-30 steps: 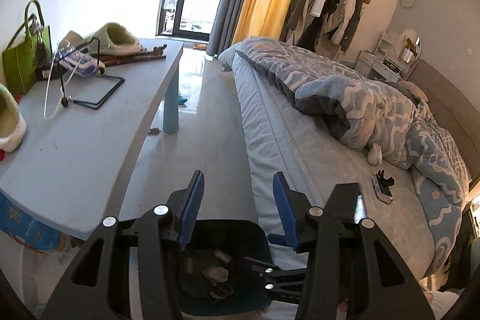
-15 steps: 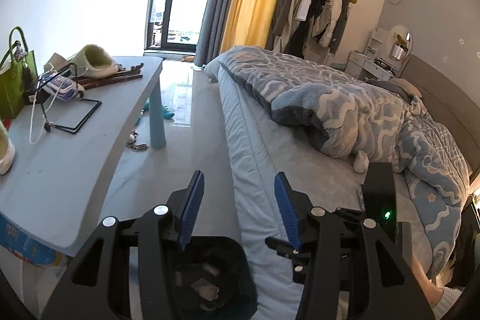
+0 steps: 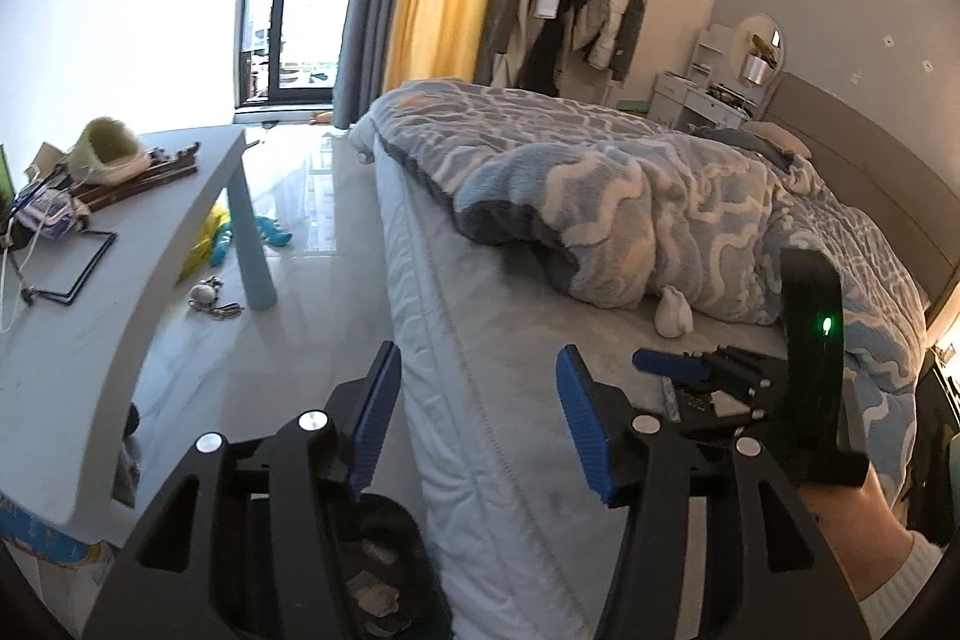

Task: Collect trash
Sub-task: 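Move both tools back to the bed toward the remaining tissue ball and black pack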

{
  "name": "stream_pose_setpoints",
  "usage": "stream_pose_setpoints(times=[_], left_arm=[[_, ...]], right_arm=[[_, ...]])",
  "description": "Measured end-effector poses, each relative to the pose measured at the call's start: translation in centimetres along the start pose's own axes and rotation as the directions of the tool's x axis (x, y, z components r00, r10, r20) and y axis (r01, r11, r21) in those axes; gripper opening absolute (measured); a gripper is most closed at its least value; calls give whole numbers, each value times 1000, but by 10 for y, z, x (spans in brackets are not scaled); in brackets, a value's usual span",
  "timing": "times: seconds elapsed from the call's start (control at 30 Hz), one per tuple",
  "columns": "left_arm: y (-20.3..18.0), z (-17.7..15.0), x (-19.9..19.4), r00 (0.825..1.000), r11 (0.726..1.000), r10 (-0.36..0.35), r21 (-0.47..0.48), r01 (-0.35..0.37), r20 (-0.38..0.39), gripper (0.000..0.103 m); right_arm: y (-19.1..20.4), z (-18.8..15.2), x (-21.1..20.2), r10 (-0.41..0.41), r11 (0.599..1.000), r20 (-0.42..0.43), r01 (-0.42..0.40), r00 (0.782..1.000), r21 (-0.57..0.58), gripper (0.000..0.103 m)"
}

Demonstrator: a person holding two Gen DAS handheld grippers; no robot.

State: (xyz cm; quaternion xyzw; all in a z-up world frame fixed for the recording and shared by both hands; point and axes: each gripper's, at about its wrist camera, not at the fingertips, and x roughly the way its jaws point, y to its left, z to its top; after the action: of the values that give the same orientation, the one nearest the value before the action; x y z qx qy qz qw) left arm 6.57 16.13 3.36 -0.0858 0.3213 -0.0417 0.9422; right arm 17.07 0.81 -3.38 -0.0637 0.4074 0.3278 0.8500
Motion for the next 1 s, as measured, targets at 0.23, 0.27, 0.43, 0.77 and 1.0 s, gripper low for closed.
stream_pose_setpoints(times=[0.23,0.27,0.43,0.77,1.0], left_arm=[[-24,5,27,1000,999,-16,32,17,-25,60],[-27,5,29,999,999,-18,34,19,-27,60],[-40,6,43,998,998,-36,54,38,-48,63],[-39,8,66,997,998,-40,39,43,-70,63],[-42,5,78,992,997,-72,18,74,-100,64]], right_arm=[[-44,8,-15,-61,997,27,60,998,39,73],[-49,9,-15,-69,997,26,67,997,44,73],[-77,15,-14,-99,993,28,97,995,69,73],[-138,12,-5,-209,968,-22,210,978,139,73],[-157,7,13,-264,952,-93,275,960,137,73]])
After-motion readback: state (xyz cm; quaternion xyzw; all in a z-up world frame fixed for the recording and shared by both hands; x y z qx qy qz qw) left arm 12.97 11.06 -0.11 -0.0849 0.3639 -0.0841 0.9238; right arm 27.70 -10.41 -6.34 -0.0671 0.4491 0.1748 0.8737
